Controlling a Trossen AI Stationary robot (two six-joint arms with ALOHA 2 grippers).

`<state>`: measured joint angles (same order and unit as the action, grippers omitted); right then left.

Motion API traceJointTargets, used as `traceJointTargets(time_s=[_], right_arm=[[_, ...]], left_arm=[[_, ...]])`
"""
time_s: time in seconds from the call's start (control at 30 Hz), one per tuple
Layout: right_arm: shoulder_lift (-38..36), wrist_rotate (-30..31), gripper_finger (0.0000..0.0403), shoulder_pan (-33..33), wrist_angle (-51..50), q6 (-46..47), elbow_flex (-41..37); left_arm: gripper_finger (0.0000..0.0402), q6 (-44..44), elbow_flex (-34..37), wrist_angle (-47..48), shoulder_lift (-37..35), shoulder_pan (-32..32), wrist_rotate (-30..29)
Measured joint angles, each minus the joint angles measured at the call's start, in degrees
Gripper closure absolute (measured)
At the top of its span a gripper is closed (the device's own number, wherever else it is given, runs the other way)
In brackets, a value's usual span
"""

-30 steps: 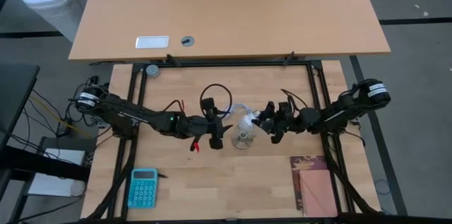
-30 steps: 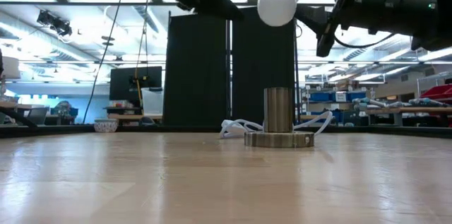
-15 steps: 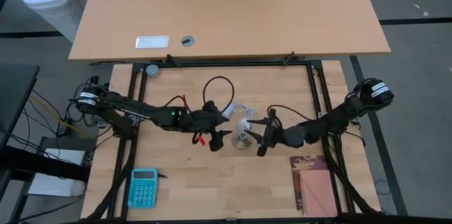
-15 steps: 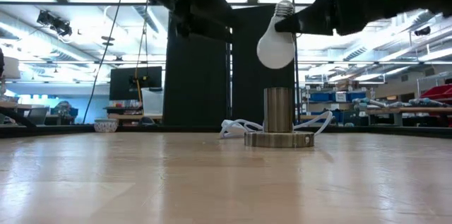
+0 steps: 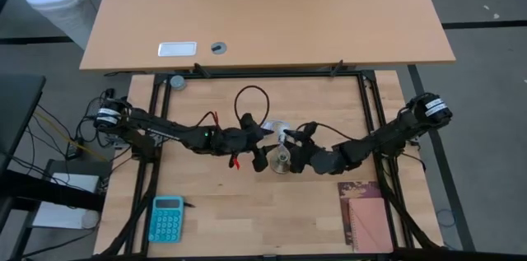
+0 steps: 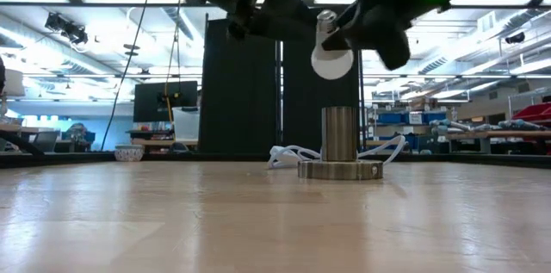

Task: Screw lightbulb
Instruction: Insert the white lightbulb into the lamp socket

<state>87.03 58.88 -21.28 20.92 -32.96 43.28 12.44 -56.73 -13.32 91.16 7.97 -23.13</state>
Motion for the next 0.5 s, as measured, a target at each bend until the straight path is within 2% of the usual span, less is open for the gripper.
traceJointTargets(time_s=[0.2, 0.5], right_arm=[[4.50, 4.09, 0.0236, 1.09, -4.02, -3.25, 3.78], [8.59, 4.63, 0.0237, 2.80, -3.73, -4.82, 8.07]], left_arm=[[0.0165, 0.22, -0.80, -0.25, 0.43, 0.42, -4.04], [0.0165, 1.98, -0.83, 0.37, 0.39, 0.66, -6.85]])
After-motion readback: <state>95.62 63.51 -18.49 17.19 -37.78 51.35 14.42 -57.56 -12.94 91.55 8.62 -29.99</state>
